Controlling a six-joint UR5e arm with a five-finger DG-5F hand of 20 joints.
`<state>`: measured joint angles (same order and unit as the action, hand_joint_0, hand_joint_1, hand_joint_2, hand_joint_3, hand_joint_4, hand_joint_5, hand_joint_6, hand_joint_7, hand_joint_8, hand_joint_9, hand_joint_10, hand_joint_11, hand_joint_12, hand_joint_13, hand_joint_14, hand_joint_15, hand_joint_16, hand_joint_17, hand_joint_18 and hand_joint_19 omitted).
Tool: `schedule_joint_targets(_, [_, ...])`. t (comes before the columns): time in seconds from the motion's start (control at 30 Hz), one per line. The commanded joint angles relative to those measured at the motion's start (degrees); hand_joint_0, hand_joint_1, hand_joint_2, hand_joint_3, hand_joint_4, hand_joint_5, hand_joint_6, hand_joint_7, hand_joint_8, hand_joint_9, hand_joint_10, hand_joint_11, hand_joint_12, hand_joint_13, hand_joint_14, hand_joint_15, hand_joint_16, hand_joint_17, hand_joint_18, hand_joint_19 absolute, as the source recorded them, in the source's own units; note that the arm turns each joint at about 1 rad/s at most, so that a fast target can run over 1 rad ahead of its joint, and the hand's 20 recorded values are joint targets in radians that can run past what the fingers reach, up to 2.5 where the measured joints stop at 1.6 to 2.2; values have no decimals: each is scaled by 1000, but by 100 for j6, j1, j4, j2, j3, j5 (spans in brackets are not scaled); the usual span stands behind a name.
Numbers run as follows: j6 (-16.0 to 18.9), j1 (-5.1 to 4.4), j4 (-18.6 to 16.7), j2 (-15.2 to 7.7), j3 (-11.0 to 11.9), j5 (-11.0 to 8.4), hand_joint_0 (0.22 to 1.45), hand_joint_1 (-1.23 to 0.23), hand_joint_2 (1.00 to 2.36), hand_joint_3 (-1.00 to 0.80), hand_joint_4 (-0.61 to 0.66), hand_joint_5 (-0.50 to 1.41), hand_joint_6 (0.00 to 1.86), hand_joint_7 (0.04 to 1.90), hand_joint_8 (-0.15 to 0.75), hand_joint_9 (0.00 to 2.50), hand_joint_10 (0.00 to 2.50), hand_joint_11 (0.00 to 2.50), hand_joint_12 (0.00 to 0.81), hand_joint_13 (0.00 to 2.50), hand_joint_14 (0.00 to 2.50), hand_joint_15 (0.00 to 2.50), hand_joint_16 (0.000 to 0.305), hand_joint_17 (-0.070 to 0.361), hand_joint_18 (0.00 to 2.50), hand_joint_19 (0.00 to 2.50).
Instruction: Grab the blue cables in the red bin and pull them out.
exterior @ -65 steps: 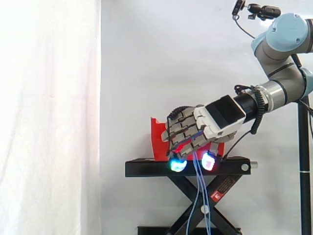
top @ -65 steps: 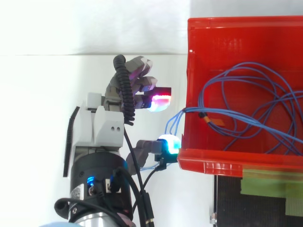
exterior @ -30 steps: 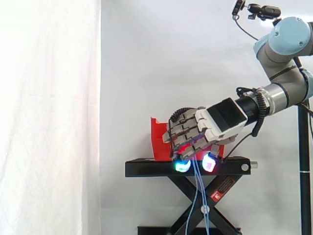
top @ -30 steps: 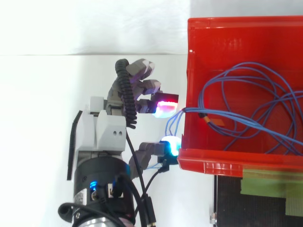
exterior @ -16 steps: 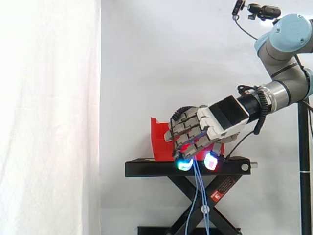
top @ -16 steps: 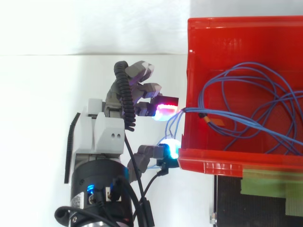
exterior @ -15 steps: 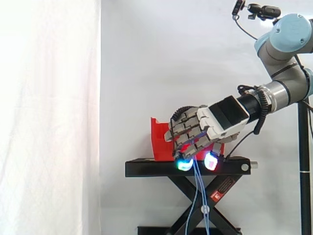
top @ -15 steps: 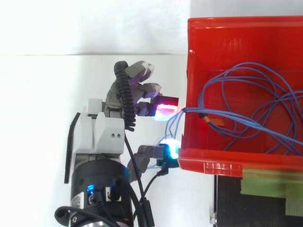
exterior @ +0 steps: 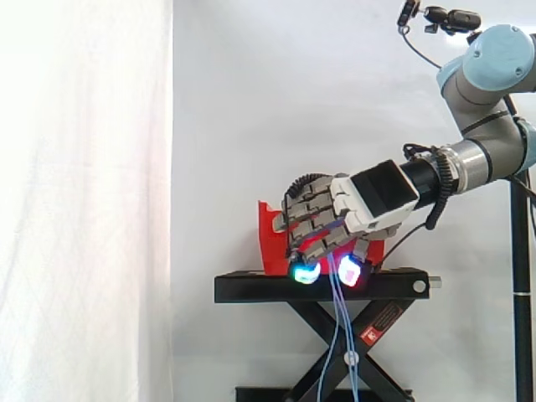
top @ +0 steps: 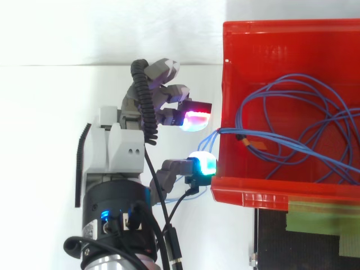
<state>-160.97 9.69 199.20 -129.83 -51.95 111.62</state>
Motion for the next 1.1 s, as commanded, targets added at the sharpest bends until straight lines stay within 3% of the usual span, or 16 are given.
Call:
schedule_joint_targets(0.0, [0,-2,-65,2,-17,0,830,-999,1000,-1000,98,747,131,773,250,746,19,636,353,531,13,338,48,107,460,421])
schedule_joint_targets(0.57, [9,-46,-65,-7,-35,-9,841,-1000,1000,-1000,82,745,279,734,250,759,19,633,350,535,14,330,47,107,471,414])
schedule_joint_targets(0.67, [9,-54,-65,2,-35,-9,844,-1003,1000,-1000,77,759,258,743,248,761,19,636,350,536,13,332,47,106,471,413])
schedule_joint_targets(0.73, [18,-54,-65,2,-35,-9,843,-1003,1000,-1000,82,792,65,809,244,755,21,631,349,535,13,337,47,106,468,414])
schedule_joint_targets(1.07, [18,-81,-74,-7,-158,0,838,-1004,1000,-1000,89,803,0,824,245,750,21,629,351,535,13,336,47,106,465,413])
